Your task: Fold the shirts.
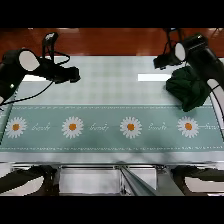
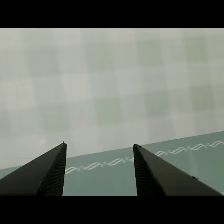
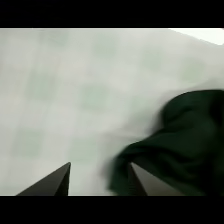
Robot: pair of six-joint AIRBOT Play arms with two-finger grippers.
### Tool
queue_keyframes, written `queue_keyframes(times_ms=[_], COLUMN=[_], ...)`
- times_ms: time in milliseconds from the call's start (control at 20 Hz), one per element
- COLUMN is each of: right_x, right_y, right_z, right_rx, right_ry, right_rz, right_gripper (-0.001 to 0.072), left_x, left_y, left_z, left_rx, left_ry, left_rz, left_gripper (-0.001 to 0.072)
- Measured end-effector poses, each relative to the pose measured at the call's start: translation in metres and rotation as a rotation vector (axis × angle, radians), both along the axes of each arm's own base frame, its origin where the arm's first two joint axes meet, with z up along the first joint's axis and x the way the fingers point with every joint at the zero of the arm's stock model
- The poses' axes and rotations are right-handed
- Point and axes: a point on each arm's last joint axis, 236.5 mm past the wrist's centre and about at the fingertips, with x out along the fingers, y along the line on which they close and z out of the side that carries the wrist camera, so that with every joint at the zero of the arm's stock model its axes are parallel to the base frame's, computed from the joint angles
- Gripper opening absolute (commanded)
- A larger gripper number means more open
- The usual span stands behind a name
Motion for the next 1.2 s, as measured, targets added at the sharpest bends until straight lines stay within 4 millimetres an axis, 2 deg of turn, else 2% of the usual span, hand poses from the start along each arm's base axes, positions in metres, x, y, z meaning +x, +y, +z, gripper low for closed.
queue_keyframes(times_ms=[150, 250, 350, 500, 650, 750, 900, 950, 1000, 1050, 1150, 1200], right_x=[-0.002, -0.014, -0.026, -0.034, -0.035, -0.038, -0.042, -0.044, -0.045, -0.046, -0.041, -0.037], right_y=[-0.082, -0.131, -0.166, -0.193, -0.194, -0.184, -0.162, -0.156, -0.152, -0.147, -0.133, -0.127], right_z=[0.020, 0.012, -0.009, -0.049, -0.098, -0.133, -0.175, -0.184, -0.190, -0.194, -0.190, -0.180], right_rx=[0.015, 0.081, 0.194, 0.346, 0.459, 0.531, 0.617, 0.633, 0.642, 0.652, 0.679, 0.683], right_ry=[-0.048, -0.035, -0.014, 0.028, 0.112, 0.196, 0.309, 0.338, 0.356, 0.377, 0.390, 0.387], right_rz=[-0.192, -0.320, -0.429, -0.544, -0.606, -0.631, -0.642, -0.645, -0.640, -0.628, -0.577, -0.538], right_gripper=[0.0412, 0.0412, 0.0412, 0.0412, 0.0412, 0.0412, 0.0406, 0.0357, 0.0164, 0.0023, 0.0024, 0.0024], left_x=[-0.012, -0.024, -0.041, -0.067, -0.087, -0.093, -0.095, -0.094, -0.095, -0.095, -0.095, -0.094], left_y=[0.058, 0.092, 0.104, 0.106, 0.104, 0.104, 0.103, 0.101, 0.099, 0.097, 0.095, 0.095], left_z=[0.000, 0.006, 0.006, -0.009, -0.030, -0.038, -0.042, -0.042, -0.043, -0.042, -0.042, -0.040], left_rx=[0.100, 0.102, 0.054, 0.001, -0.022, -0.028, -0.044, -0.056, -0.067, -0.080, -0.093, -0.097], left_ry=[0.055, 0.045, 0.004, -0.046, -0.043, -0.040, -0.046, -0.049, -0.045, -0.048, -0.047, -0.049], left_rz=[0.062, 0.136, 0.192, 0.236, 0.257, 0.264, 0.272, 0.276, 0.277, 0.280, 0.283, 0.284], left_gripper=[0.0510, 0.0510, 0.0510, 0.0510, 0.0510, 0.0510, 0.0509, 0.0509, 0.0509, 0.0509, 0.0508, 0.0508])
